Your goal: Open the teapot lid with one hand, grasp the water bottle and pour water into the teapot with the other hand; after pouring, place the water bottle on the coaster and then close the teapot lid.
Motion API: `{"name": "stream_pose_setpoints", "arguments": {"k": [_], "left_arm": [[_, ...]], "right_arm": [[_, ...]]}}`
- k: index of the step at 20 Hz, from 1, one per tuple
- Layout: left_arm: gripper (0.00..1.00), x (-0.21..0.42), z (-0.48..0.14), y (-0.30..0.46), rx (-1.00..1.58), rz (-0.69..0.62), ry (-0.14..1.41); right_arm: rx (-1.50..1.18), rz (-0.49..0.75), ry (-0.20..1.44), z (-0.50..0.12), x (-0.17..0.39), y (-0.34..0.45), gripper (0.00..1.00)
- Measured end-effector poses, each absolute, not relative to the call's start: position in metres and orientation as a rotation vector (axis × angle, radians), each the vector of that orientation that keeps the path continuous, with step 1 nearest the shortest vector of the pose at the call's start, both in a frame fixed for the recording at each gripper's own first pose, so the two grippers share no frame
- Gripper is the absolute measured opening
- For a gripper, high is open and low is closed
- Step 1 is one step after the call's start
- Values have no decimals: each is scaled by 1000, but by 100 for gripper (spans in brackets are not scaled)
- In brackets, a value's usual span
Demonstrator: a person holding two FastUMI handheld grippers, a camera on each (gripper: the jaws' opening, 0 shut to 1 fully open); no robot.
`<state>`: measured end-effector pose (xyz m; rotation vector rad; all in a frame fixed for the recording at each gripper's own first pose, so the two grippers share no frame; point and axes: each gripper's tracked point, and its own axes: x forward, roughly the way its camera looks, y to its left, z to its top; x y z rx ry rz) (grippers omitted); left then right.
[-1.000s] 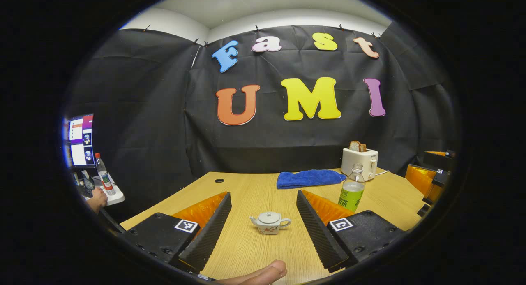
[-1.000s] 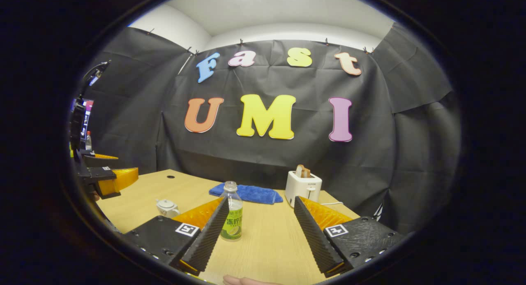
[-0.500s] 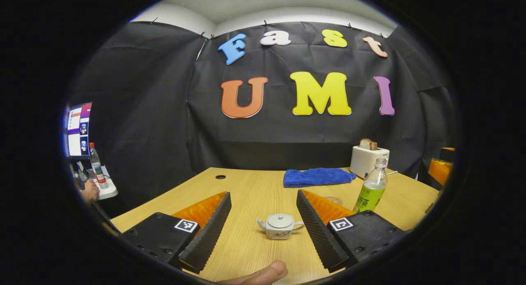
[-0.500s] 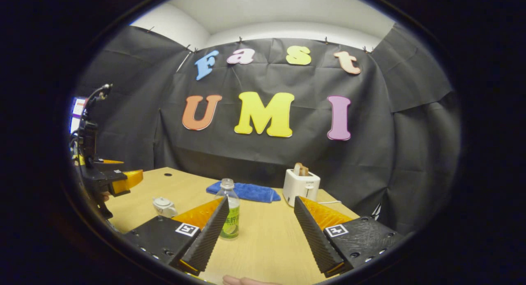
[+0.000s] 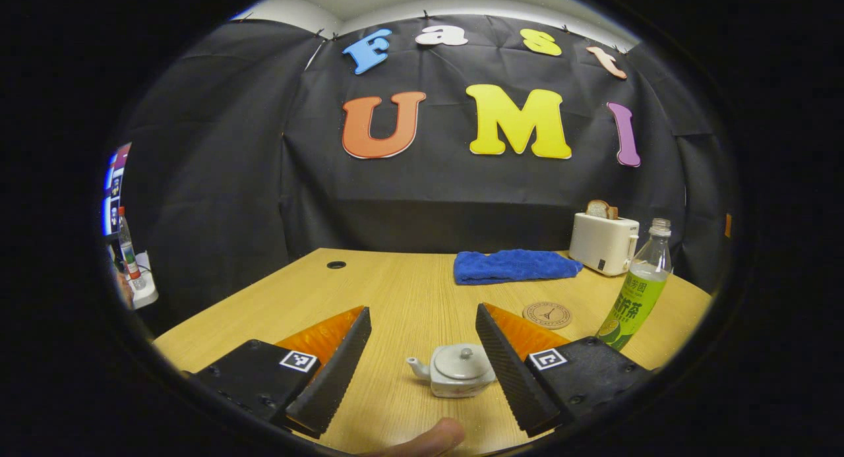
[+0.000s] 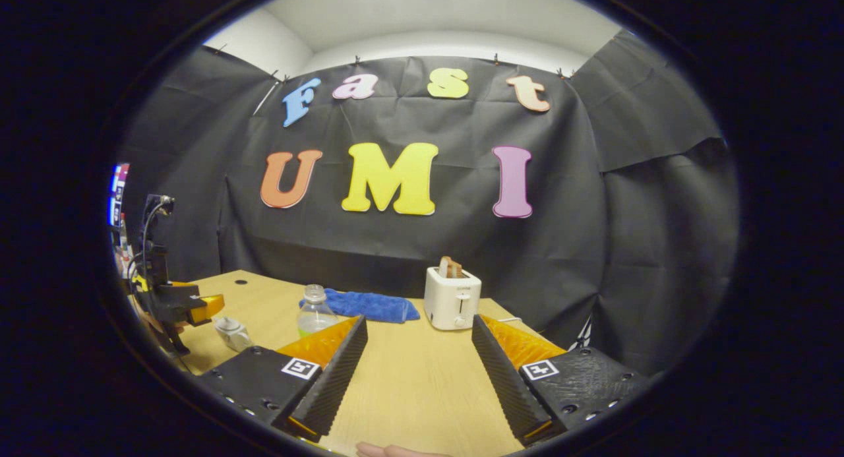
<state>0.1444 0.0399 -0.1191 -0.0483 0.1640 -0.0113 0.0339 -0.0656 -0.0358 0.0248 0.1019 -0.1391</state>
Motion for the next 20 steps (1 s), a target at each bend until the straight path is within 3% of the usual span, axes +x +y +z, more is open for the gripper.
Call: {"name": "stream_pose_setpoints", "arguments": {"k": [4, 6, 12, 15, 17, 20], "left_arm": [[98, 155, -130, 39, -42, -15, 178], [82, 159, -133, 31, -37, -45, 172], [65, 163, -152, 17, -8, -113, 207], [50, 163, -153, 7, -23, -160, 202], [29, 162, -154, 5, -6, -161, 205], [19, 164, -150, 3, 28, -145, 190]], "right_arm": [[37, -143, 124, -41, 38, -70, 95], [36, -137, 132, -45, 39, -67, 93], [26, -129, 145, -51, 41, -63, 95], [29, -125, 158, -55, 43, -61, 95], [28, -126, 164, -56, 43, -61, 95], [21, -125, 173, -60, 44, -60, 95]]}}
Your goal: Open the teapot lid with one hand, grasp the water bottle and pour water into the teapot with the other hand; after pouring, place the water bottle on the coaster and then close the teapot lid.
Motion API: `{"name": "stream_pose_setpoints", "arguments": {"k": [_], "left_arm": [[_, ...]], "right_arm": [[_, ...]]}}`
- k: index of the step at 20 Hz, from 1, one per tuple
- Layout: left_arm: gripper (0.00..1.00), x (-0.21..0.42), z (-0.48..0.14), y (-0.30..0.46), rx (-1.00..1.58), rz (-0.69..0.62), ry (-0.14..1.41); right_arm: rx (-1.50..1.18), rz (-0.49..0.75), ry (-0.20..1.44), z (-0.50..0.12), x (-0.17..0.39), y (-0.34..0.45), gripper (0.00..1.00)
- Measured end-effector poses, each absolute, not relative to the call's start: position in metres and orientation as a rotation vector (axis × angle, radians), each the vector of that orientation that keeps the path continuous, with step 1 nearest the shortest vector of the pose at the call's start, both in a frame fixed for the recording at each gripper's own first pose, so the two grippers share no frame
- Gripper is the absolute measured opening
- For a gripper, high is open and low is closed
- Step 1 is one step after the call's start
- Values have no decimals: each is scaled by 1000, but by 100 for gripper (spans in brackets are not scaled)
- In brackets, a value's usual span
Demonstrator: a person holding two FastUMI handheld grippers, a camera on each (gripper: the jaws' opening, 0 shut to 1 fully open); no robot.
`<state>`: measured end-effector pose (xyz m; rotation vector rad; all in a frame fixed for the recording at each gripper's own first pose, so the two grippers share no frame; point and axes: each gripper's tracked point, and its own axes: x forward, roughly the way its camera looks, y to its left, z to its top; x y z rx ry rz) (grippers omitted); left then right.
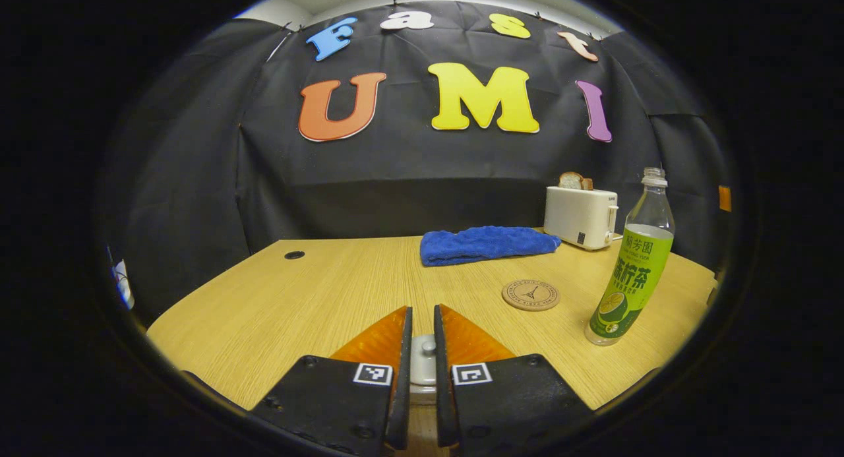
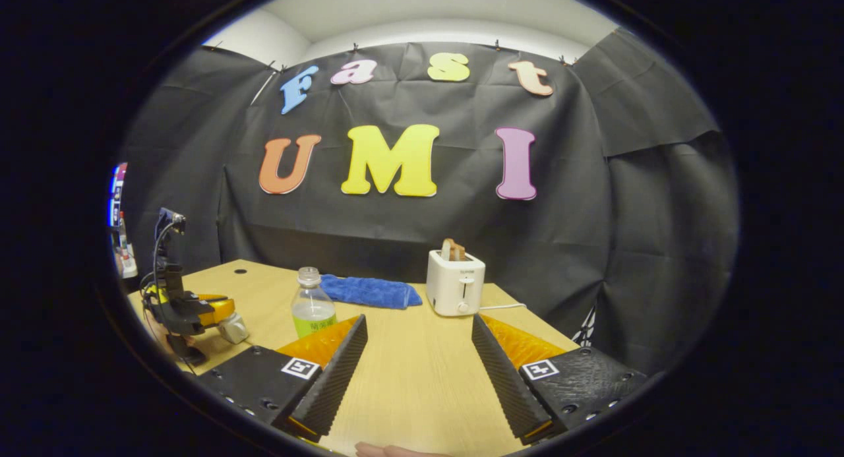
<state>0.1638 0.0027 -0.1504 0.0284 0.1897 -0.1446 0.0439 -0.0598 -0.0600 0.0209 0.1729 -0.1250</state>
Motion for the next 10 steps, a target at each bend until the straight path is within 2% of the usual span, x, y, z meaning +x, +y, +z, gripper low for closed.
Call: {"name": "stream_pose_setpoints", "arguments": {"k": [1, 2, 6, 10], "left_arm": [[8, 166, -151, 3, 31, -135, 192], [6, 167, -151, 3, 37, -127, 192], [3, 165, -145, 6, 64, -103, 188], [3, 158, -107, 4, 45, -96, 144]], "right_arm": [[21, -122, 174, -60, 44, -59, 95], [21, -119, 174, -60, 44, -58, 95], [22, -110, 174, -61, 44, -54, 95], [17, -100, 181, -64, 45, -49, 95]]}}
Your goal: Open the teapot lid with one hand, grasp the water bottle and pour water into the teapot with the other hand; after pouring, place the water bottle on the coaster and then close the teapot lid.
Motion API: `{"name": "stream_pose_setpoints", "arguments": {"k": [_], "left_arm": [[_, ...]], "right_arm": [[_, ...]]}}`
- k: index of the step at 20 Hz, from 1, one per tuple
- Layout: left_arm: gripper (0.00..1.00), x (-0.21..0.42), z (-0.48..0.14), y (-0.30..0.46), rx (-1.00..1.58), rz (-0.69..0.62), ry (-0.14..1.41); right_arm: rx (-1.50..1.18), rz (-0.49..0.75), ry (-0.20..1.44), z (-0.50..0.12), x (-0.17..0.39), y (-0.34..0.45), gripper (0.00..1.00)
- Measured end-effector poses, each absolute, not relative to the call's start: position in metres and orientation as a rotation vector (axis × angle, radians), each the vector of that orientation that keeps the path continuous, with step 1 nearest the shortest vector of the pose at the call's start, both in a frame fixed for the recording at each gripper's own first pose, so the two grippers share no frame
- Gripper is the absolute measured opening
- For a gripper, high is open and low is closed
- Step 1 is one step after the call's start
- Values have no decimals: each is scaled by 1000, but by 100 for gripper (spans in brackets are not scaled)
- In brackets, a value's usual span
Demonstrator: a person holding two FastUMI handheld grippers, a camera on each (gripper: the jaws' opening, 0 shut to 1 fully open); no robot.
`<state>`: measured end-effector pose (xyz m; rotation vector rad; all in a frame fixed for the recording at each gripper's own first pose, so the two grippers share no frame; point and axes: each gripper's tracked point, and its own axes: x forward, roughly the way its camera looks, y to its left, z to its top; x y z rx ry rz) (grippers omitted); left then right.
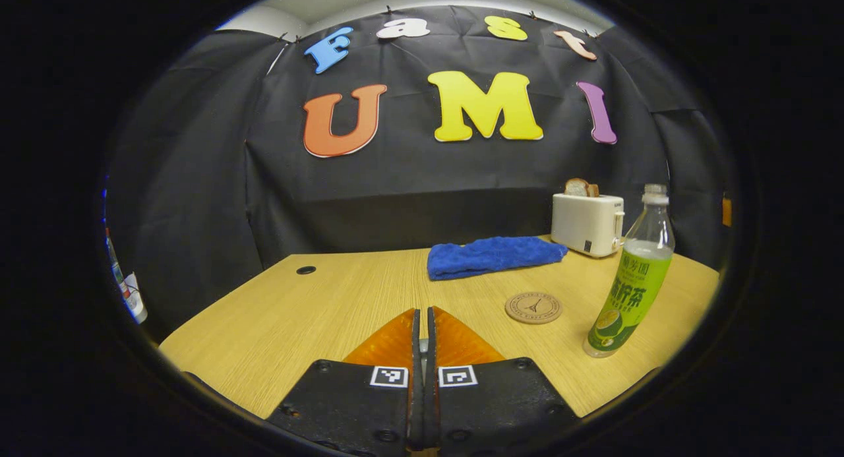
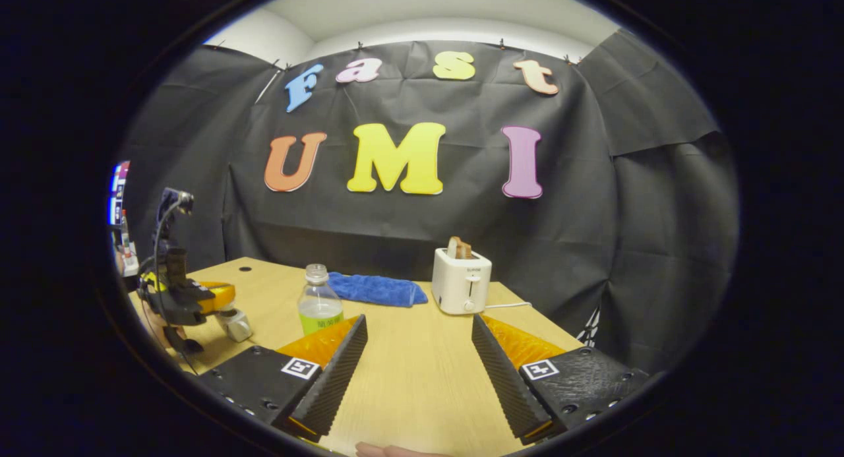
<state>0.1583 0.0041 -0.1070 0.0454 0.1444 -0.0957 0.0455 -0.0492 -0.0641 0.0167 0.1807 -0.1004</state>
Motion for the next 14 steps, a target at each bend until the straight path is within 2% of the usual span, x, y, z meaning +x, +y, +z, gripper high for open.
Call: {"name": "stream_pose_setpoints", "arguments": {"k": [1, 7, 8, 9, 14], "left_arm": [[3, 155, -96, 5, 46, -89, 135], [3, 120, -62, 4, 9, -88, 127], [3, 113, -59, 7, 11, -77, 127], [3, 105, -56, 9, 19, -71, 122], [3, 61, -52, 15, 30, -55, 123]], "right_arm": [[16, -98, 186, -66, 46, -48, 98], [26, -64, 208, -78, 52, -29, 95], [29, -54, 209, -82, 53, -24, 98], [31, -37, 212, -85, 54, -18, 95], [61, 35, 226, -112, 64, 13, 95]]}}
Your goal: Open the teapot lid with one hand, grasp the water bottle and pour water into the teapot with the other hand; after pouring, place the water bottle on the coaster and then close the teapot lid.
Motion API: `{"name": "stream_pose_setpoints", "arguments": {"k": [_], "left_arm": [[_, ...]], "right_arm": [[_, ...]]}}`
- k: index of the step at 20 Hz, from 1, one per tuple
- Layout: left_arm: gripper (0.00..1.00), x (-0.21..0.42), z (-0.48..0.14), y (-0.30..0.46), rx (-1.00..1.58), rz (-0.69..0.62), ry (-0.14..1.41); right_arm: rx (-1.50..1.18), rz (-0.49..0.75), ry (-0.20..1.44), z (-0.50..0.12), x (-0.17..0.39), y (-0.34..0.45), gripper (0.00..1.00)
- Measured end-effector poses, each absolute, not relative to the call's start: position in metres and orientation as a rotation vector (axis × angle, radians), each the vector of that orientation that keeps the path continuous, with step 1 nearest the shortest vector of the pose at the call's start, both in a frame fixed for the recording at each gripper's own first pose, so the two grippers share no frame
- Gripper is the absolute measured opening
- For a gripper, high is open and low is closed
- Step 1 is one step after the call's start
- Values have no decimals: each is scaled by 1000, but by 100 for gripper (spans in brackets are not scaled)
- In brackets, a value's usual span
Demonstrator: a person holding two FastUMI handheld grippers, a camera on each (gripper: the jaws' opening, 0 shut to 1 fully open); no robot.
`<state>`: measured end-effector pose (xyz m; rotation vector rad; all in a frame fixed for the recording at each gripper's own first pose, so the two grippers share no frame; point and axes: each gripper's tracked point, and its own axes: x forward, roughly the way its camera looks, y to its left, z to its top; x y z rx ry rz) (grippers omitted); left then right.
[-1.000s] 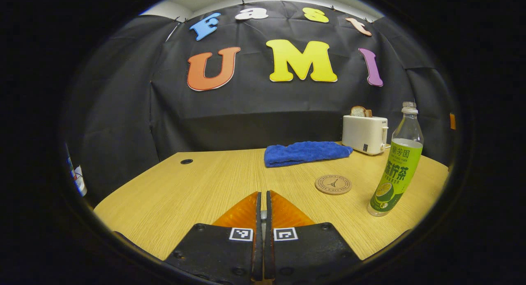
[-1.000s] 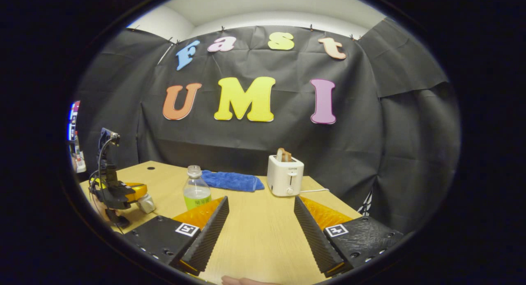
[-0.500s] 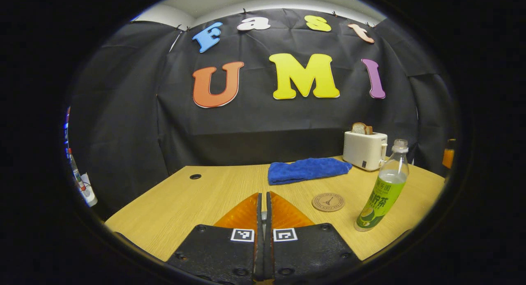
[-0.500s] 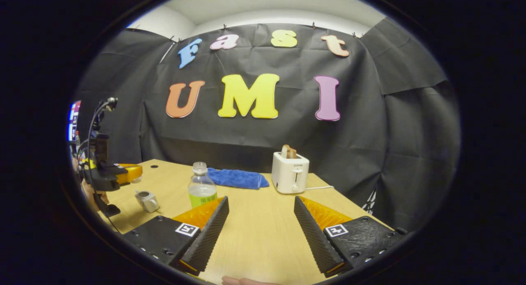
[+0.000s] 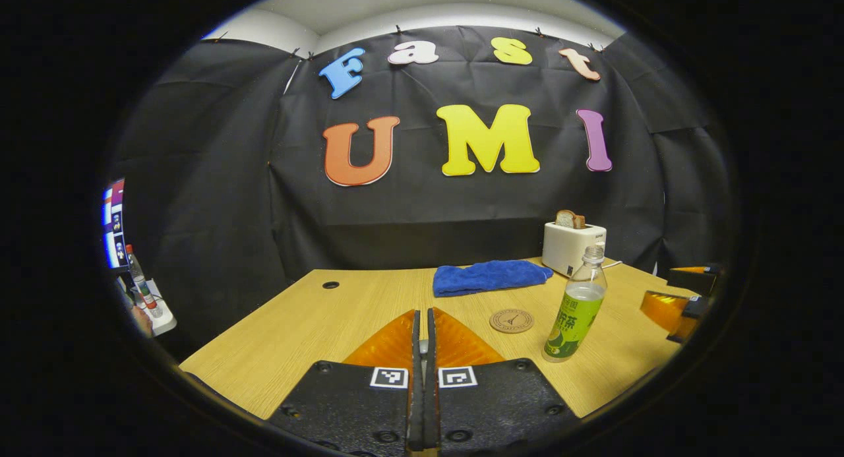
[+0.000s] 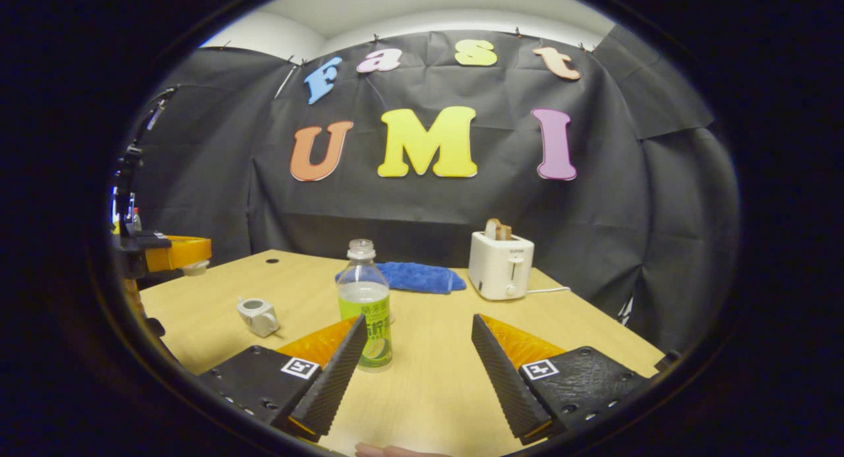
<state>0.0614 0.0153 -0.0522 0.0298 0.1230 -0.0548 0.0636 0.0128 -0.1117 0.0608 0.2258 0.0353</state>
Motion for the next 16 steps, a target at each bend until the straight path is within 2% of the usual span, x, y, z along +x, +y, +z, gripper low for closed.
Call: {"name": "stream_pose_setpoints", "arguments": {"k": [7, 10, 16], "left_arm": [[3, 34, -47, 27, 1, -75, 116], [3, 32, -48, 29, 2, -87, 123], [3, 25, -38, 43, -35, -100, 117]], "right_arm": [[147, 150, 272, -147, 81, 55, 97], [115, 154, 254, -149, 99, 66, 94], [80, 136, 256, -156, 134, 78, 95]]}}
